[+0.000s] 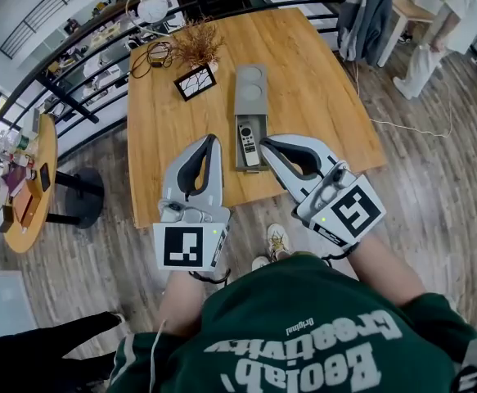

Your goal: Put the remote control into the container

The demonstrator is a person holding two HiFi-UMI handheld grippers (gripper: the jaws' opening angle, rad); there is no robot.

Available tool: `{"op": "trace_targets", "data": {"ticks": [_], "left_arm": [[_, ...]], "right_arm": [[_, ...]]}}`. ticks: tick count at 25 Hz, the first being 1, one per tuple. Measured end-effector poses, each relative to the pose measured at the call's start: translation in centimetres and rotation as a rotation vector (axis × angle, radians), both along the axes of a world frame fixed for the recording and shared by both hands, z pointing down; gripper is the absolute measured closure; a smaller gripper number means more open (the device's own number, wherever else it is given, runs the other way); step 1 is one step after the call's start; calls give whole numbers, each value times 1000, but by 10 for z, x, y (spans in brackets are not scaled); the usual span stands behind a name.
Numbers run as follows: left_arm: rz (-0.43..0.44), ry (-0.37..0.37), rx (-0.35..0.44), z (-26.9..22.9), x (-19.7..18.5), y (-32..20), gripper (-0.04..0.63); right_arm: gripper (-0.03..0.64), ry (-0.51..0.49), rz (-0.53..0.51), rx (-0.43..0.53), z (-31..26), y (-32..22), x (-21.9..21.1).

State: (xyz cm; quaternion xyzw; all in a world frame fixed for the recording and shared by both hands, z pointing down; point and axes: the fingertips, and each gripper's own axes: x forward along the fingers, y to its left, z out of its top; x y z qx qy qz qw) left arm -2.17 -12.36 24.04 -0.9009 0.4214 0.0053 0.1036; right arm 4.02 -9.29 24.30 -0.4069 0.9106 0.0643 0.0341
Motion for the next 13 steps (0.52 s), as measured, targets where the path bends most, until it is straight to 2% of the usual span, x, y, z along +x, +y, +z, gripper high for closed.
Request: {"op": "trace_targets", "data": {"ticks": [5,13], "left_arm": [[0,-1,3,3,0,3,597],[7,39,0,0,2,4,597]], "right_arm": [[601,7,7,4,2,4,0],[601,11,14,9,3,2,-4]]}}
